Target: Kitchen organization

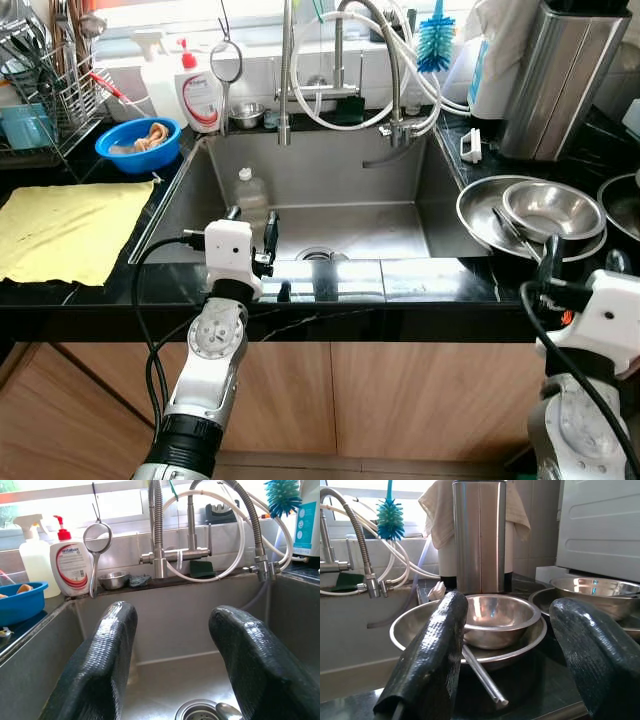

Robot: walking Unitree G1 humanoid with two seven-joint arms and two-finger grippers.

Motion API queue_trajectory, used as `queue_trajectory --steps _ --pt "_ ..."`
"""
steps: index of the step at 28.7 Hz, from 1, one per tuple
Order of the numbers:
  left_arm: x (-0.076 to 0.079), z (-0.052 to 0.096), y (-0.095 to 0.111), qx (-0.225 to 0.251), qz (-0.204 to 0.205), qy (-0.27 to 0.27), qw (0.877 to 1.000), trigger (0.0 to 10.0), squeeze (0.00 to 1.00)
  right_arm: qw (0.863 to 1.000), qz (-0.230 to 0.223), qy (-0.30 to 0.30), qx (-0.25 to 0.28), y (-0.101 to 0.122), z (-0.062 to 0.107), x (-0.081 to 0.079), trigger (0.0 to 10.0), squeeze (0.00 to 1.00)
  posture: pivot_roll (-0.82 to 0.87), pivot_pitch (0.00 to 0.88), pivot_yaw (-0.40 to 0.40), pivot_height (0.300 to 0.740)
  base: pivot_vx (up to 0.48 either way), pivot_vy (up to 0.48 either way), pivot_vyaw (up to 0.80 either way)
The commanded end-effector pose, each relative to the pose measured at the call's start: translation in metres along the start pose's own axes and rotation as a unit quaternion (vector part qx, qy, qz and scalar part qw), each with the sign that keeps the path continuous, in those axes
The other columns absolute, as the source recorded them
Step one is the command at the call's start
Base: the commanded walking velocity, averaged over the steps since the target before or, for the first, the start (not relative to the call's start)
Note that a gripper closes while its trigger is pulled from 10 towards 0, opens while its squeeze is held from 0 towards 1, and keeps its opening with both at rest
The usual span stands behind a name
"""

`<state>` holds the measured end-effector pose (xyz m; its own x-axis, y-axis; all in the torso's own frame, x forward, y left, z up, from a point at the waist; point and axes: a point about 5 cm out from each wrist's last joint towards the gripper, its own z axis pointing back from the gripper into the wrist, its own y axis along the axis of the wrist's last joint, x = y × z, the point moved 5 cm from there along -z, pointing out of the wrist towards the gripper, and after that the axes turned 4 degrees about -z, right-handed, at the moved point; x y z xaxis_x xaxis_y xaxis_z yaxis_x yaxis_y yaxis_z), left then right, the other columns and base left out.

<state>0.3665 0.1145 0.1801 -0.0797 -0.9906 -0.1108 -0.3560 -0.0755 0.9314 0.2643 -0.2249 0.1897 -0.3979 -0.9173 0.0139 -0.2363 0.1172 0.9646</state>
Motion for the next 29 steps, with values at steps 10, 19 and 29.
queue_trajectory --steps 10,19,29 --pt "-0.004 0.004 -0.008 -0.015 -0.001 0.005 1.0 10.0 0.0 0.998 -0.038 -0.023 -0.052 -0.021 0.002 0.006 10.0 0.0 -0.17 0.0 0.074 0.74 0.0 0.0 0.0" --pt "-0.004 0.005 -0.007 -0.015 -0.001 0.007 1.0 10.0 0.0 0.994 -0.084 -0.012 -0.072 -0.028 -0.006 -0.005 10.0 0.0 -0.17 0.0 0.073 0.74 0.0 0.0 0.0" --pt "-0.004 0.006 -0.007 -0.015 -0.001 0.008 1.0 10.0 0.0 0.991 -0.104 -0.006 -0.085 -0.035 -0.009 -0.011 10.0 0.0 -0.17 0.0 0.071 0.74 0.0 0.0 0.0"
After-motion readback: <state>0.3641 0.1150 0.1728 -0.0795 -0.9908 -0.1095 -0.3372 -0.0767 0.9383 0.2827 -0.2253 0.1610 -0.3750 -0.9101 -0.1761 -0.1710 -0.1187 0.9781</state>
